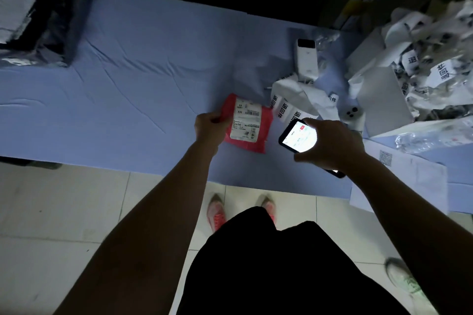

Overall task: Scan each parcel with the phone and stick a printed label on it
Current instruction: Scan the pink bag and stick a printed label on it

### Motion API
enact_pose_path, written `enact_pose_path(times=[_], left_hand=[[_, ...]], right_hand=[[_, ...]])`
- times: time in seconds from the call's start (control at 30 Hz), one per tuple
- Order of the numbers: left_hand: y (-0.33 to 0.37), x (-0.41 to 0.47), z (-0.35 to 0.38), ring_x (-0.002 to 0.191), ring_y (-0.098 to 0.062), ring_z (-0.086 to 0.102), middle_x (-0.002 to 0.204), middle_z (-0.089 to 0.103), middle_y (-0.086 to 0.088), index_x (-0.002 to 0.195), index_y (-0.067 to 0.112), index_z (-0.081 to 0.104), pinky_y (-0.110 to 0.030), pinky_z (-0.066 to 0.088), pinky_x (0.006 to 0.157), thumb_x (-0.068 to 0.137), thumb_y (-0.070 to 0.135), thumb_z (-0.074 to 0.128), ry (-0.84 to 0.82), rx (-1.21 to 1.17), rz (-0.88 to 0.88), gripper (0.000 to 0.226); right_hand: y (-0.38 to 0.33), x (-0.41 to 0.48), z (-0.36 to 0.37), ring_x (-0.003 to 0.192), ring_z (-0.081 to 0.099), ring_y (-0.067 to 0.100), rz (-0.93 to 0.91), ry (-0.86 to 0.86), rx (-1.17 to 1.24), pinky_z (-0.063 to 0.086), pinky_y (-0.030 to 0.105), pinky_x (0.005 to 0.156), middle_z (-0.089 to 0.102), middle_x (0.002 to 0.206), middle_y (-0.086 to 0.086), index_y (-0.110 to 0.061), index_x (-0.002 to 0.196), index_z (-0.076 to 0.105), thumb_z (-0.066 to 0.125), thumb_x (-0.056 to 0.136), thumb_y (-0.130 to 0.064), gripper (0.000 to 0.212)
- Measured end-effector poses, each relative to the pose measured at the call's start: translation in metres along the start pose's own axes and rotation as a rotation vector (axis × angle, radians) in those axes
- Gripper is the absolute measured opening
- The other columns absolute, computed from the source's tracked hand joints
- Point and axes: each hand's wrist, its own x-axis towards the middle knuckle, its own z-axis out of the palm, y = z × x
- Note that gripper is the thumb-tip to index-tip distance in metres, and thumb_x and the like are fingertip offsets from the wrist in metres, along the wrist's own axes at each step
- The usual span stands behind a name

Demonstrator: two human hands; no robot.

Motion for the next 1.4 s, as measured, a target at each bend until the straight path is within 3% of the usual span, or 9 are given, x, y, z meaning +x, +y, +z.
enact_pose_path(times=[0.17,0.3,0.53,0.77,0.87,0.93,1.1,1.23,1.4], left_hand=[[0.009,-0.003,0.008,0.051,-0.008,0.034,0.047,0.036,0.004,0.05,0.011,0.057,-0.025,0.027,0.054,0.089,0.008,0.067,0.019,-0.005,0.143,0.04],[0.011,-0.007,0.011,0.051,-0.006,0.052,0.052,0.059,0.004,0.066,0.007,0.07,-0.02,0.038,0.051,0.091,0.012,0.07,0.005,0.025,0.234,0.026],[0.008,-0.004,0.011,0.047,-0.002,0.05,0.048,0.056,0.015,0.06,0.022,0.067,-0.015,0.037,0.047,0.091,0.015,0.069,0.033,0.103,0.273,0.032],[0.014,-0.014,0.014,0.076,-0.021,0.071,0.079,0.07,0.005,0.089,0.015,0.076,-0.017,0.051,0.057,0.095,0.018,0.065,0.104,0.191,0.251,0.013],[0.027,-0.02,0.023,0.107,-0.03,0.062,0.114,0.067,-0.011,0.124,0.011,0.068,-0.04,0.054,0.091,0.092,0.012,0.062,0.306,0.515,0.223,0.032],[0.039,-0.029,0.038,0.114,-0.033,0.055,0.12,0.06,-0.014,0.127,0.011,0.063,-0.045,0.048,0.096,0.085,0.007,0.064,0.33,0.627,0.293,0.042],[0.069,-0.034,0.095,0.12,-0.032,0.052,0.13,0.058,-0.012,0.13,0.016,0.063,-0.041,0.045,0.097,0.084,0.01,0.066,-0.062,0.767,0.731,0.046],[0.083,-0.02,0.138,0.149,-0.031,0.019,0.162,0.026,-0.003,0.151,0.029,0.038,-0.052,0.026,0.112,0.088,0.035,0.07,-0.31,1.157,0.747,0.071],[0.087,-0.014,0.157,0.13,-0.023,0.046,0.128,0.06,0.0,0.111,0.024,0.07,-0.04,0.022,0.108,0.095,0.027,0.06,-0.268,1.319,0.734,0.019]], right_hand=[[-0.003,-0.002,-0.005,0.113,0.063,0.025,0.015,0.061,-0.046,0.036,0.03,0.074,0.069,0.123,0.0,-0.032,0.142,0.051,0.086,0.063,-0.06,0.091],[-0.001,-0.004,-0.01,0.109,0.066,0.023,0.032,0.068,-0.055,0.034,0.03,0.074,0.071,0.12,-0.003,-0.032,0.136,0.054,0.087,0.063,-0.059,0.085],[0.008,-0.012,-0.007,0.105,0.065,0.023,0.072,0.026,-0.039,0.038,0.03,0.074,0.071,0.113,-0.002,-0.033,0.136,0.056,0.087,0.063,-0.056,0.083],[0.029,-0.007,0.016,0.096,0.065,0.02,0.063,0.024,0.071,0.054,0.036,0.077,0.068,0.101,-0.006,-0.032,0.135,0.053,0.084,0.061,-0.059,0.085],[0.043,0.004,0.033,0.089,0.061,0.017,0.085,0.065,0.139,0.049,0.029,0.068,0.07,0.103,-0.004,-0.033,0.134,0.057,0.083,0.057,-0.058,0.085],[0.054,0.011,0.049,0.093,0.061,0.02,0.104,0.053,0.183,0.049,0.031,0.071,0.063,0.106,-0.001,-0.034,0.133,0.057,0.085,0.057,-0.057,0.084],[0.084,0.019,0.087,0.114,0.056,0.028,0.095,-0.036,0.187,0.053,0.041,0.083,0.051,0.119,0.004,-0.033,0.143,0.048,0.085,0.06,-0.053,0.093],[0.103,0.024,0.101,0.119,0.051,0.028,0.058,-0.038,0.096,0.047,0.041,0.087,0.053,0.123,0.005,-0.033,0.144,0.047,0.083,0.062,-0.054,0.092],[0.117,0.027,0.103,0.121,0.047,0.026,0.027,-0.031,0.04,0.044,0.04,0.092,0.055,0.127,0.004,-0.032,0.145,0.044,0.081,0.066,-0.06,0.091]])
